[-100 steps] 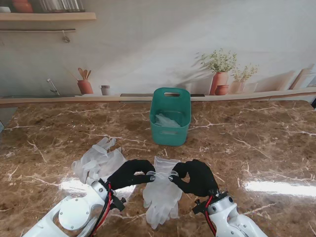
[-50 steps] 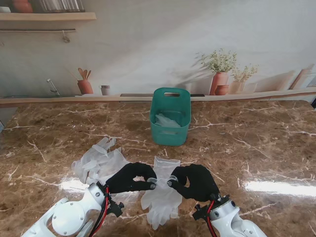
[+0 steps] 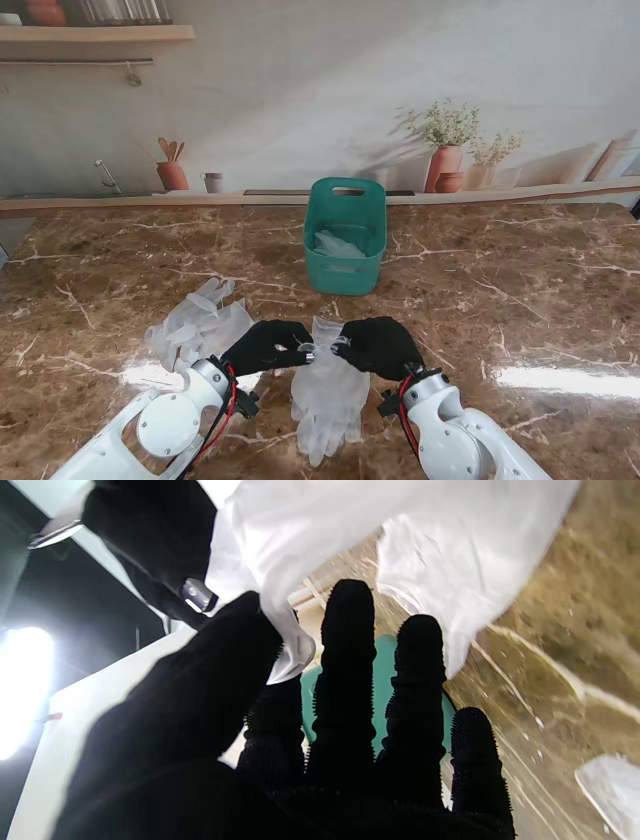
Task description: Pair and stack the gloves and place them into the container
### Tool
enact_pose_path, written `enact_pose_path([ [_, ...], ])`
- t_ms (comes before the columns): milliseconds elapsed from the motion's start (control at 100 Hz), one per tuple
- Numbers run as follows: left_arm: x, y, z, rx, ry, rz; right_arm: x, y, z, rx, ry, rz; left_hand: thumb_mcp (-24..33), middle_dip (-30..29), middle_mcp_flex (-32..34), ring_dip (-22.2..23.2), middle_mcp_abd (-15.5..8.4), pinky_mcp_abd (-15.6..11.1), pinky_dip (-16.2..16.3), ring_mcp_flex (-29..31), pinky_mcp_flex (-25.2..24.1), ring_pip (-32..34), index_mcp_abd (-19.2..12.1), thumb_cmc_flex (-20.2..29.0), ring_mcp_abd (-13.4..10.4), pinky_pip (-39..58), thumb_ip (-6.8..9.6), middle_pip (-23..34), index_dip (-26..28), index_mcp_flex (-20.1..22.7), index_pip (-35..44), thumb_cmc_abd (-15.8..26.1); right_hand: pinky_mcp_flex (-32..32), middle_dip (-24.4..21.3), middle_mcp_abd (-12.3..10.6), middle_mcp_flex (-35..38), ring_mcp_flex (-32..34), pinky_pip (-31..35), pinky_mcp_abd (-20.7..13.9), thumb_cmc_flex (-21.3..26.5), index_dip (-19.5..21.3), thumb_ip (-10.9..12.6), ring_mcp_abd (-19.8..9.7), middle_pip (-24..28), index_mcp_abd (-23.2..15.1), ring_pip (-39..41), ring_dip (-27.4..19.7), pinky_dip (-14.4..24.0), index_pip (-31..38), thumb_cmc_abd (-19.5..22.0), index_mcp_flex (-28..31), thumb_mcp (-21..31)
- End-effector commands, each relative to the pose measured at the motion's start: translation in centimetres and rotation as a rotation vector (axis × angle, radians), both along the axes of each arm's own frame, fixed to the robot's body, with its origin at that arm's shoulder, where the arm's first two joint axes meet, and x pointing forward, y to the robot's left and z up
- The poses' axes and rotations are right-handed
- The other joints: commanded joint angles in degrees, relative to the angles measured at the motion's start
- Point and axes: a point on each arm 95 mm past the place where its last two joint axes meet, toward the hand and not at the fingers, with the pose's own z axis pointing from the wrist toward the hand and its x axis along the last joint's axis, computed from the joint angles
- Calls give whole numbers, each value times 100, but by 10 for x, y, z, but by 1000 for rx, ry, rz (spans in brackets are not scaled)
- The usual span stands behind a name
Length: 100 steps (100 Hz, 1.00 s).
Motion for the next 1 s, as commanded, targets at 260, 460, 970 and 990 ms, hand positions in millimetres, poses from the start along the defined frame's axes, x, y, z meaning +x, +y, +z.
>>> enact_pose_path([
  [260, 28, -21, -12, 199, -160, 132, 32, 4, -22, -115, 34, -90, 162, -99, 280, 202, -22, -91, 150, 143, -35, 445, -195, 32, -34, 397, -108, 347, 31, 37, 232, 9, -41, 109, 22, 153, 65, 326, -113, 68, -47, -95, -184, 54, 36, 242, 153, -93, -29, 3, 102, 46],
  [460, 42, -28, -17, 309, -217, 124, 43, 4, -34, -209, 17, -115, 161, -56, 190, 210, -41, -101, 142, 17, -93, 439, -228, 26, -53, 389, -112, 354, 8, -2, 219, 39, -57, 134, 10, 122, 46, 315, -145, 68, -46, -89, -220, 78, 26, 256, 145, -117, -14, -16, 91, 44],
  [970, 39, -16, -25, 471, -206, 79, 60, -3, -52, -375, -21, -111, 623, -953, -2877, -1164, 87, -294, -581, -1783, -158, -1259, 835, -955, -256, -805, 204, -308, -899, -889, -2349, 221, -840, -724, -27, -1068, -902, -686, -230, -237, -1113, 305, -162, -748, 320, -1002, -484, -389, -1646, -245, -809, -270],
  [990, 37, -14, -24, 475, -206, 77, 59, -4, -51, -383, -27, -110, 594, -1010, -3058, -1270, 86, -341, -637, -1874, -153, -1368, 885, -983, -268, -907, 203, -360, -966, -945, -2552, 228, -882, -764, -38, -1211, -958, -759, -231, -350, -966, 527, -153, -803, 381, -1107, -538, -397, -2004, -197, -848, -277],
])
